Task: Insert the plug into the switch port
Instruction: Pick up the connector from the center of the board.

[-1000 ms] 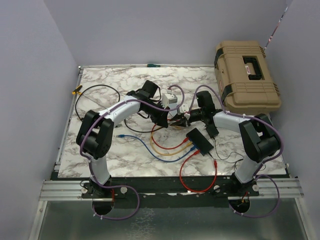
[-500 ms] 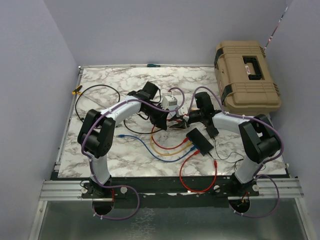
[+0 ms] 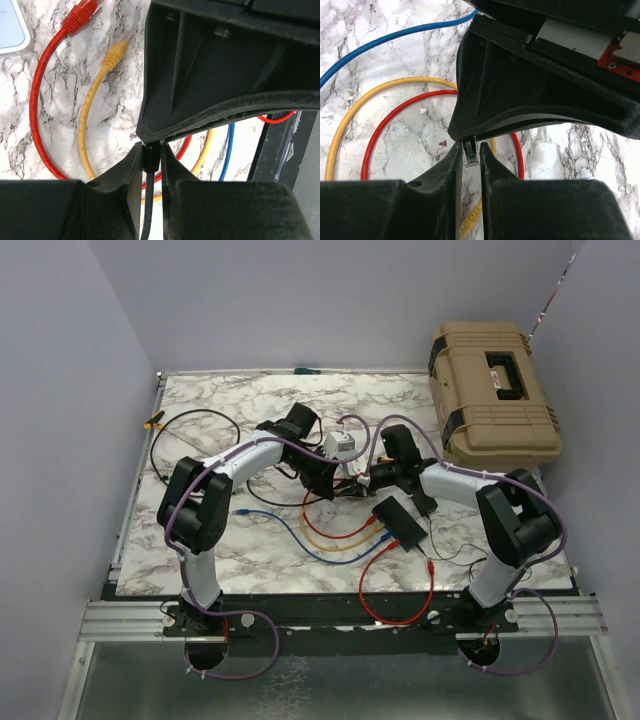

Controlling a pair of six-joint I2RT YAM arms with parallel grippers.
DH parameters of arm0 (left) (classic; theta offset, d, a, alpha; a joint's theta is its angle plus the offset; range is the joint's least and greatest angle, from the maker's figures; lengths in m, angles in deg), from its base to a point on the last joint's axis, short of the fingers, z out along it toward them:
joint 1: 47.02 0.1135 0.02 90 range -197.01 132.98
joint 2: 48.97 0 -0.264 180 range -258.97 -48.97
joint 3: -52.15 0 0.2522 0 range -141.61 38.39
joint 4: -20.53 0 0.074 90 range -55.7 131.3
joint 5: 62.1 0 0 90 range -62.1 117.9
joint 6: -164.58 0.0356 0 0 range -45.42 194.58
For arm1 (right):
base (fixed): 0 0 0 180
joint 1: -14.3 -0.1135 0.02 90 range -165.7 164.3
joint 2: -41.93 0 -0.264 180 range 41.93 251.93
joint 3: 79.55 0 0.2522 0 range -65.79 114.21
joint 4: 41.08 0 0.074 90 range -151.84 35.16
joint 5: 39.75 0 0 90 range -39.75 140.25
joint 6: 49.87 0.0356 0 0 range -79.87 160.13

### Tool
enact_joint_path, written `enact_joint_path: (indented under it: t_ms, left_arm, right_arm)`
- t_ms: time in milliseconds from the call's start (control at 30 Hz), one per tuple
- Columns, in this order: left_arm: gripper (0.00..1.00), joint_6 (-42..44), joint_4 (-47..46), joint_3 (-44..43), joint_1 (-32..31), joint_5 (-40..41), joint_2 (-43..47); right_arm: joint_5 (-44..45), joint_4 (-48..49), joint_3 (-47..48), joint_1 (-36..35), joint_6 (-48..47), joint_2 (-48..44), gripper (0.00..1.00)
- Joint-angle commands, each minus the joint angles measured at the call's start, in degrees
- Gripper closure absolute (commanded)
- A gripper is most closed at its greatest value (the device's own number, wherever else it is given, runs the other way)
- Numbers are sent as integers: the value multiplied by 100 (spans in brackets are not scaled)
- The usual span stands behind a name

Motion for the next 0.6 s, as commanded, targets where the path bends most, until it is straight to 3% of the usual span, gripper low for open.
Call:
enact_joint_path:
  t_ms: [0, 133, 300, 567]
  left_arm:
    - [100, 136, 99, -127, -31, -252, -28]
    - [96, 197, 102, -90, -28, -127, 76]
    - [81, 233, -198, 232, -49, 383, 420]
    - [59, -137, -1752, 1321, -121, 1631, 1504]
  right_arm:
    - [283, -182, 201, -44, -148, 91, 88]
    - [331, -246, 281, -43, -45, 138, 99]
    - [274, -403, 550, -30, 417, 295, 100]
    - [-139, -506, 809, 246, 1182, 373, 99]
